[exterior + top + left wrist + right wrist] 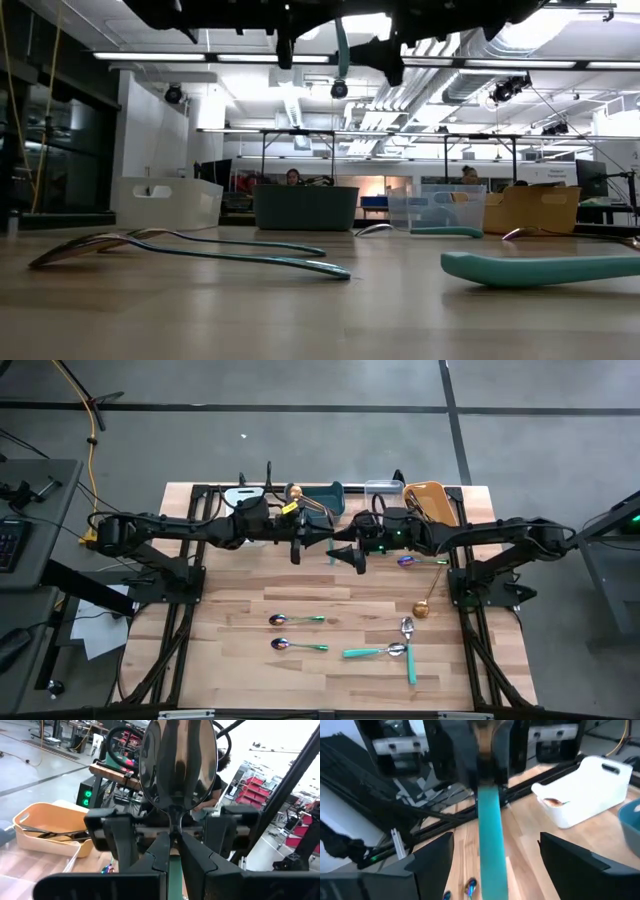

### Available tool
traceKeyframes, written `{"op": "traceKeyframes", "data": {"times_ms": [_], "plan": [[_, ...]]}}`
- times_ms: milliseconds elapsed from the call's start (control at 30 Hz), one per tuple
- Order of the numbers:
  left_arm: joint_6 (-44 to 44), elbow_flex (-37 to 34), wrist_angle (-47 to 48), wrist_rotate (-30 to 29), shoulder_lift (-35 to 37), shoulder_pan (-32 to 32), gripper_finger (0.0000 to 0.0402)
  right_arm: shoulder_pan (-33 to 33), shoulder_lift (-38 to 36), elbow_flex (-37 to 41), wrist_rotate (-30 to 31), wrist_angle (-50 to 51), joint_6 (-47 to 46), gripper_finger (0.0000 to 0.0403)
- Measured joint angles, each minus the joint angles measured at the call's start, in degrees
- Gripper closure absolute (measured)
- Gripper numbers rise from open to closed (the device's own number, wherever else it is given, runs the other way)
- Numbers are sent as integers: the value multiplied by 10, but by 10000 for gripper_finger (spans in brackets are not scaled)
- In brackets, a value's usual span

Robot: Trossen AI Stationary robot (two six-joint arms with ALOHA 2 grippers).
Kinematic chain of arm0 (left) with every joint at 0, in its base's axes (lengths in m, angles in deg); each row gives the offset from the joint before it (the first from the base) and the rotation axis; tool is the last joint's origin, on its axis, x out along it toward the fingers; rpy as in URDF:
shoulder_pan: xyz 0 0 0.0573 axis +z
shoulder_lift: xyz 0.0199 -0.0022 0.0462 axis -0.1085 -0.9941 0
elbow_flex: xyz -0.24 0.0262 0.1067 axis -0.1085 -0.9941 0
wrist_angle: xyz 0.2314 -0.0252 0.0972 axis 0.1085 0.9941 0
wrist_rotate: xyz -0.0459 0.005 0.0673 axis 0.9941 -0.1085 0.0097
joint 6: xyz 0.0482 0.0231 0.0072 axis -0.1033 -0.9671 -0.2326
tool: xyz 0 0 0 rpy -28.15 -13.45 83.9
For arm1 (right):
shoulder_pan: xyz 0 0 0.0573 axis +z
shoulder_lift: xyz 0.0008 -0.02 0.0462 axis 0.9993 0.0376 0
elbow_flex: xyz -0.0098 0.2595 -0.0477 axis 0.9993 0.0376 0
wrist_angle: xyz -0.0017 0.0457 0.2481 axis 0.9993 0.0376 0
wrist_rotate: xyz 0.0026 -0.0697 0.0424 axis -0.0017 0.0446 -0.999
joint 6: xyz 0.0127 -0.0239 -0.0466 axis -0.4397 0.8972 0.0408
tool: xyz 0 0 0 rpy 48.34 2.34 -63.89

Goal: Sort silverware by color (type)
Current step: Put the light blue spoon into the transparent bin

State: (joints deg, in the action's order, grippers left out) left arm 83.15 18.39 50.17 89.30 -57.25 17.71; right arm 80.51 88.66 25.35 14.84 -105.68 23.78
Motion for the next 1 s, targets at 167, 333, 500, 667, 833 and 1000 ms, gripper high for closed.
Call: {"op": "traceKeyframes", "data": {"times_ms": [167,333,500,667,833,1000], "plan": [[1,0,-13,-2,0,0,385,0,12,0,-4,-1,-13,144],[0,0,-3,-8,0,0,385,0,19,1,-4,-4,-41,205],[2,0,4,-15,0,1,383,0,19,1,-12,1,-45,313],[6,0,9,-14,0,3,331,-3,16,1,-37,11,-47,339],[16,0,53,-10,25,16,286,-16,-13,1,-46,56,-21,339],[8,0,160,6,82,40,264,-42,-72,1,-45,167,17,339]]}}
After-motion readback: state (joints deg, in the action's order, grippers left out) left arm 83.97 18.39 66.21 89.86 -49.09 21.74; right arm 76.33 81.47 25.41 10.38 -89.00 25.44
